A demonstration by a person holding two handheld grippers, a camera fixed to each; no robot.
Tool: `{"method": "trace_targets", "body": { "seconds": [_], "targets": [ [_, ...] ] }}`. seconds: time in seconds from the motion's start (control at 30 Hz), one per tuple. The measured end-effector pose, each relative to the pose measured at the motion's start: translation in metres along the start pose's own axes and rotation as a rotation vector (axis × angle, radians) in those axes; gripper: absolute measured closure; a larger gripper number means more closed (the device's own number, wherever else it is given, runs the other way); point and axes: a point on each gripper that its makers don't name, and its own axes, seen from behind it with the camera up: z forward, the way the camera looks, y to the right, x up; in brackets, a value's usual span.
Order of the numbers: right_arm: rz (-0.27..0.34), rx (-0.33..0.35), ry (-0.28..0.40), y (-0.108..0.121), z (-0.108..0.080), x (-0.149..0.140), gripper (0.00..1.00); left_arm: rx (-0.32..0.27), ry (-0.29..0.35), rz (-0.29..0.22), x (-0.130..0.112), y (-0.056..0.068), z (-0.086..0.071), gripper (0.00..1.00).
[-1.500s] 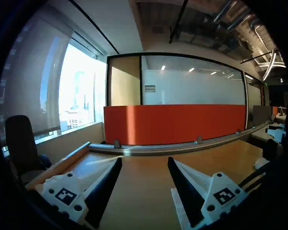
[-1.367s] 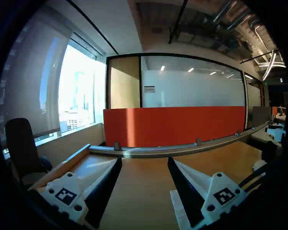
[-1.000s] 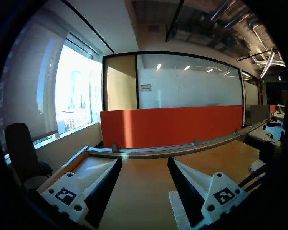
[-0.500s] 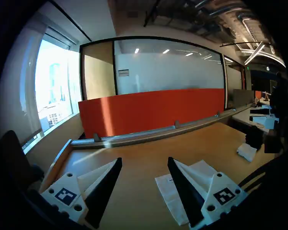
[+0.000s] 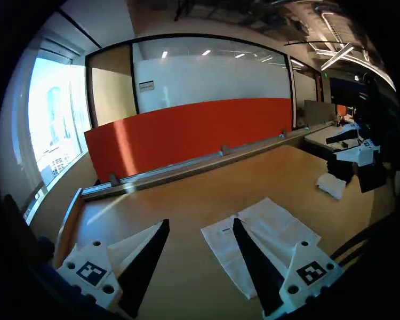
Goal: Fold towel
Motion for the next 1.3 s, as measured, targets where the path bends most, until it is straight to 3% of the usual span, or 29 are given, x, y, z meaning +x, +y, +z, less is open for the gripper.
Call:
{"method": "trace_targets", "body": {
  "seconds": [0.4,0.73,1.3],
  "targets": [
    [-0.019,0.039,-0.058,-0.009,0.005,-0.025,0.00,-0.081,-0.057,0.013,-0.028,0.026,0.009,0.12],
    [-0.001,0.051,-0.118,-0.013,0.011,-0.073,0.00,-0.129,-0.113,0.007,-0.071,0.055,0.023,0.12],
    [-0.017,0.114,-0.249,-0.039,0.027,-0.158,0.00,-0.186,-0.251,0.027,-0.151,0.085,0.040,0.12]
  ]
}}
